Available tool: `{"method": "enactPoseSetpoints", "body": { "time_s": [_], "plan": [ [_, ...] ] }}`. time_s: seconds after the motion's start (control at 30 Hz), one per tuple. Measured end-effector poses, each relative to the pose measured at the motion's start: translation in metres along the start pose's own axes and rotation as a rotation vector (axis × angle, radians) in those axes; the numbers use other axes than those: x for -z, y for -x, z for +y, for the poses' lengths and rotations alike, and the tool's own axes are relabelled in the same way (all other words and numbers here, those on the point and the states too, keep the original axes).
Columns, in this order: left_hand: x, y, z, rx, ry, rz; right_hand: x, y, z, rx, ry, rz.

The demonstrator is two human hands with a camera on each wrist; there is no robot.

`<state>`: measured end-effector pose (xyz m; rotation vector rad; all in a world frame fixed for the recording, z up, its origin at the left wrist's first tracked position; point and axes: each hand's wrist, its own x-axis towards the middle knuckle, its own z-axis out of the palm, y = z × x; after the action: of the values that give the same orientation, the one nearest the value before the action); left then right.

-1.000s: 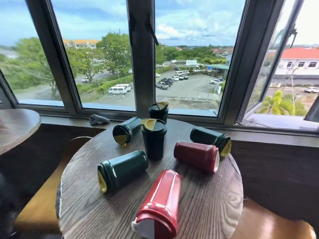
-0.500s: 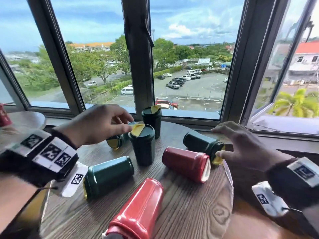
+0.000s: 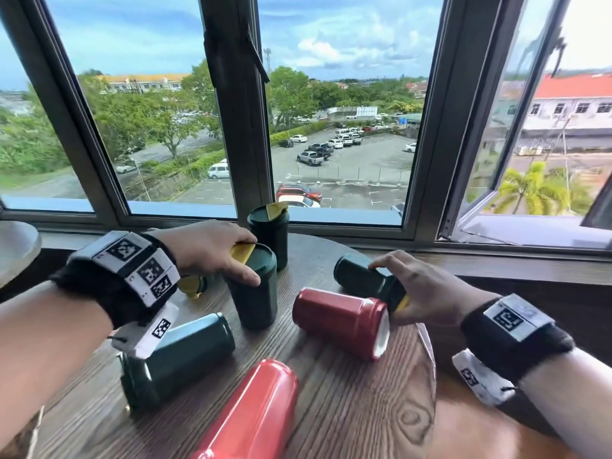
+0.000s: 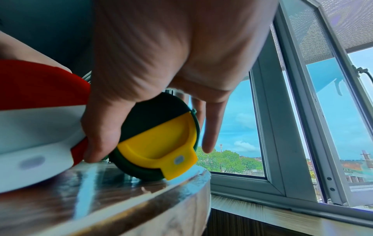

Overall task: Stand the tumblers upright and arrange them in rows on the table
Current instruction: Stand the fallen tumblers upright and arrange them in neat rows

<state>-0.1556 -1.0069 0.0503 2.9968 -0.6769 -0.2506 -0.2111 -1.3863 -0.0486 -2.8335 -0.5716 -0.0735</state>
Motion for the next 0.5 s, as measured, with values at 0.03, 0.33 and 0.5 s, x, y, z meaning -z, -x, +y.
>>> {"method": "enactPoseSetpoints", "body": {
  "time_s": [0.03,0.33,0.5],
  "plan": [
    [0.0,0.0,-0.001,0.001,0.006,-0.006,-0.001,0.0,0.001,0.001,-0.005,0.007],
    [-0.003,-0.001,-0.005,0.003,0.092,0.004,-0.003,-0.001,0.006,0.003,-0.065,0.072],
    [-0.003,-0.001,-0.005,0.014,0.101,0.01,0.029,-0.025,-0.003,-0.012,-0.148,0.139]
  ]
}}
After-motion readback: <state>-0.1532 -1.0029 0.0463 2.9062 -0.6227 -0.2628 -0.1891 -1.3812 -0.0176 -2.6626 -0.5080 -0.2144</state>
